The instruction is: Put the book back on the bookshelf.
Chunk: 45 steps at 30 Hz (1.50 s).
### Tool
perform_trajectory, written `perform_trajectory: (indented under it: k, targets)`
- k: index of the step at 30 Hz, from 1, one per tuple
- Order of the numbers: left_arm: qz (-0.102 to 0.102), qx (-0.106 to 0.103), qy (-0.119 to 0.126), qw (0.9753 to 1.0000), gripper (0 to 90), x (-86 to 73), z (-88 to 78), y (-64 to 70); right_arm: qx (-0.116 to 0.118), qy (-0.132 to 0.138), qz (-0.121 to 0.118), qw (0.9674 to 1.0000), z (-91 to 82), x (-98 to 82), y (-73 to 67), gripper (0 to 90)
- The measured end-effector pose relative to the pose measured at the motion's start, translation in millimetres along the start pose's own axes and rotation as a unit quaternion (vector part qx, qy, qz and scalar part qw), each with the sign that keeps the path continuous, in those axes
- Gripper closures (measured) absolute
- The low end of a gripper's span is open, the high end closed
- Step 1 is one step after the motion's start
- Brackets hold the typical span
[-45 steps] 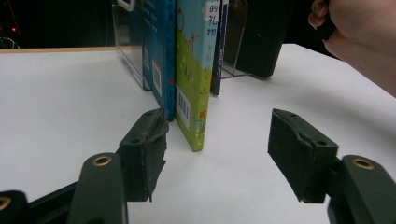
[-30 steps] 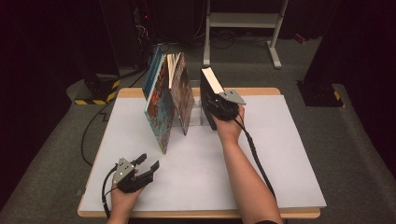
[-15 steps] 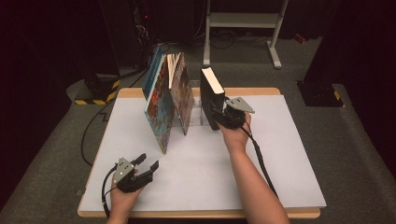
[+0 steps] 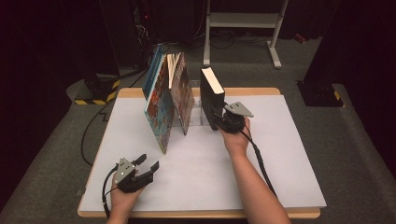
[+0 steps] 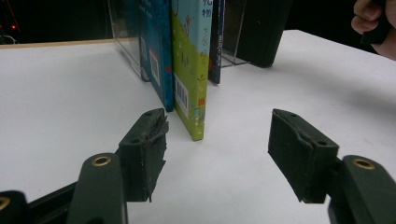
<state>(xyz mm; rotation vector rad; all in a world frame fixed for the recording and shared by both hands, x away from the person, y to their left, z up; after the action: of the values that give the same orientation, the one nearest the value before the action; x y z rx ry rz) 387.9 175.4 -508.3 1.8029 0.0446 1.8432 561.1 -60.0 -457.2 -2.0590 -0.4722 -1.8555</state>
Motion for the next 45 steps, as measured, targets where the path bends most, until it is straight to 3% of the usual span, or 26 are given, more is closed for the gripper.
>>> perform_trajectory:
  k: [6,28,45]
  targets:
    - [-0.004,0.001,-0.001,1.0,37.1,-1.5,0.8,0.7,-0.004,-0.004,0.0,1.0,0.6,-4.8,1.8,52.6]
    - [0.0,0.0,-0.002,1.0,37.0,-1.0,0.4,0.0,-0.003,-0.007,0.002,1.0,2.6,-4.2,-4.9,52.9]
    - [-0.002,0.001,0.0,1.0,37.0,-0.2,0.4,-1.2,0.011,-0.014,0.01,0.9998,14.6,-2.9,-20.6,50.6]
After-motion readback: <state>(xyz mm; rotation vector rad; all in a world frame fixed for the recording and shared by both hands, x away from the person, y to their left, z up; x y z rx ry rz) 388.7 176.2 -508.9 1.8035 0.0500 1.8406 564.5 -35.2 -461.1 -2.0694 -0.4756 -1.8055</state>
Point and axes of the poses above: each handheld gripper's, and its own axes: z roughly forward along the jaws, x roughly out of its top, y roughly to its right, the point moved 9 cm from there along z, roughly forward along the jaws, and after that the axes turned 10 degrees about y, right-handed, at the moved point
